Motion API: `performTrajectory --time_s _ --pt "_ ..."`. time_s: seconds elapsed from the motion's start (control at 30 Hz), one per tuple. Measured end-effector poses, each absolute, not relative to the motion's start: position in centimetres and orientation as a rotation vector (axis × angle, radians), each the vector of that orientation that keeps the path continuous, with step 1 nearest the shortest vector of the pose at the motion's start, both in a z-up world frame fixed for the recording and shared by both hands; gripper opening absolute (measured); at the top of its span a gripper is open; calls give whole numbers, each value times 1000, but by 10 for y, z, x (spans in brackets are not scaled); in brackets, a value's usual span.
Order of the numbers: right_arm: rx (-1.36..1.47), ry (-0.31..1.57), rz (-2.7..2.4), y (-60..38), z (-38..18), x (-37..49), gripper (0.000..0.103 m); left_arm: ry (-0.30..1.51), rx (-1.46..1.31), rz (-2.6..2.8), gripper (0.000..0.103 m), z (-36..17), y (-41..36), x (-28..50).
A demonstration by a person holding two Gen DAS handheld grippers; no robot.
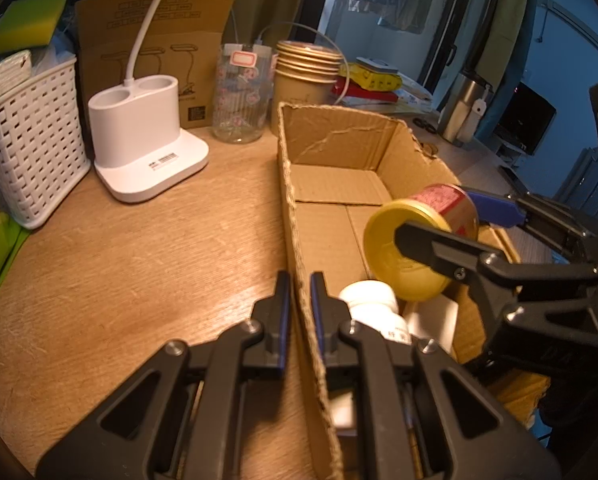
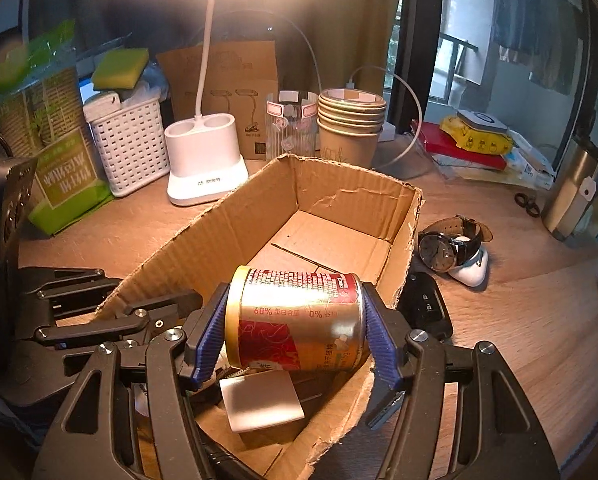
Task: Organize rigid objects
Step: 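Lower the can into the box and open the right gripper, then withdraw the right gripper and move it to the black car key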
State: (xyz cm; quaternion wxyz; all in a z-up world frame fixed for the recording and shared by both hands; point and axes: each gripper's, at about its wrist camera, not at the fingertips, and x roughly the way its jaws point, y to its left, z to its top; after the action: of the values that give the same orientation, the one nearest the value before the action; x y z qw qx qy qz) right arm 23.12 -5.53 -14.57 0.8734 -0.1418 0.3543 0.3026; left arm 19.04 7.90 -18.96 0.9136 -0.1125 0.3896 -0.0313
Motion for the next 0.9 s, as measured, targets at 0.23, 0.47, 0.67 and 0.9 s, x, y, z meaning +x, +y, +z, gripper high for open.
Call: performTrajectory --time_s 0.23,0.47,0.67,0.9 --pt "-354 751 637 -52 -146 228 68 803 -232 -64 11 -189 79 190" --pt "-331 736 632 -58 -140 226 68 803 -232 -64 11 -189 80 190" --pt "-282 701 599 -74 -128 225 68 803 -232 -64 11 -189 80 190" --pt "-181 677 551 -106 -114 229 69 803 -232 -64 11 -190 80 190"
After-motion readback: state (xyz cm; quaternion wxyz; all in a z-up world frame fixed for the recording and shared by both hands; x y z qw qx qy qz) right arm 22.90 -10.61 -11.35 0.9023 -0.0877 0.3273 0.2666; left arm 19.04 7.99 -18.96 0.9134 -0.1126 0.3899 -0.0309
